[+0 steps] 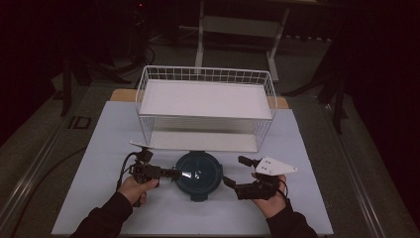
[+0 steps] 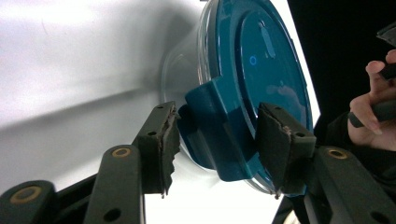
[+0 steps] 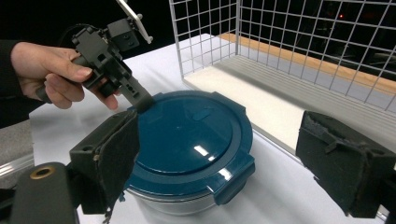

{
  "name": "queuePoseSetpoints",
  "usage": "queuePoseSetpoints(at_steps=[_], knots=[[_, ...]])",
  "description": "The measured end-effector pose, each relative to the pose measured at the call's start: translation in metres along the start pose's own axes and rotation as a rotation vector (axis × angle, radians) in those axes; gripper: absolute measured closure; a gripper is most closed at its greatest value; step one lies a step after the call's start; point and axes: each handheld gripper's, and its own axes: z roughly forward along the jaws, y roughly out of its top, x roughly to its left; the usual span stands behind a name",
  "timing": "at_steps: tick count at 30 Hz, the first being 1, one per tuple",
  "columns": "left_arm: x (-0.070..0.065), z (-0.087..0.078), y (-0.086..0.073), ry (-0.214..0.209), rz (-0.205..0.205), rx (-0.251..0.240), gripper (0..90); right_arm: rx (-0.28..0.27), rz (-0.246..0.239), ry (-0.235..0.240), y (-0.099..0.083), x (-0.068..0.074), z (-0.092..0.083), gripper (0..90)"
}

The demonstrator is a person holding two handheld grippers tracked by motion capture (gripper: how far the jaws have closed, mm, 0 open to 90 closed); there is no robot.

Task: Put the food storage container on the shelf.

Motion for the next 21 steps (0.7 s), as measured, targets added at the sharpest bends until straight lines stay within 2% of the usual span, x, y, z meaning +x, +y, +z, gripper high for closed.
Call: queuePoseSetpoints(at_steps=[1,2,3,4,8,9,13,14,16,17,18,19,20,21], knots=[[0.000,0.000,0.000,0.000,0.000,0.000,49.3,0.000,0.000,0.000,0.000,0.000,0.000,13.2],[0.004,0.001,0.000,-0.033,-0.045,0.006,49.5,0.004,0.002,0.000,0.000,0.000,0.000,13.2],[0.004,0.001,0.000,-0.033,-0.045,0.006,49.5,0.004,0.002,0.000,0.000,0.000,0.000,13.2],[0.006,0.002,-0.001,-0.051,-0.069,0.010,49.6,0.007,0.003,-0.002,-0.001,0.000,0.000,13.3],[0.008,0.003,-0.002,-0.065,-0.075,0.006,50.5,0.018,0.020,0.002,-0.002,-0.002,0.001,13.5],[0.007,0.002,-0.001,-0.056,-0.058,0.007,50.6,0.029,0.041,0.009,-0.004,-0.004,0.003,14.1],[0.005,0.002,-0.002,-0.054,-0.043,0.000,50.9,0.058,0.068,0.006,-0.007,-0.005,0.007,14.9],[0.003,0.001,-0.003,-0.048,-0.021,-0.004,51.0,0.073,0.102,0.018,-0.009,-0.008,0.008,16.6],[0.001,0.000,-0.004,-0.051,-0.001,-0.012,52.4,0.087,0.164,0.042,-0.012,-0.013,0.010,19.0],[0.001,0.000,-0.004,-0.051,-0.001,-0.012,53.1,0.087,0.164,0.042,-0.012,-0.013,0.010,19.0],[-0.006,-0.001,-0.005,-0.040,0.039,-0.016,53.3,0.096,0.223,0.058,-0.015,-0.018,0.012,19.9],[-0.006,-0.001,-0.005,-0.040,0.039,-0.016,53.6,0.096,0.223,0.058,-0.015,-0.018,0.012,19.9],[-0.010,-0.002,-0.006,-0.032,0.066,-0.017,53.7,0.114,0.275,0.072,-0.018,-0.022,0.014,20.7],[-0.010,-0.002,-0.006,-0.032,0.066,-0.017,54.0,0.121,0.300,0.080,-0.020,-0.024,0.015,21.1]])
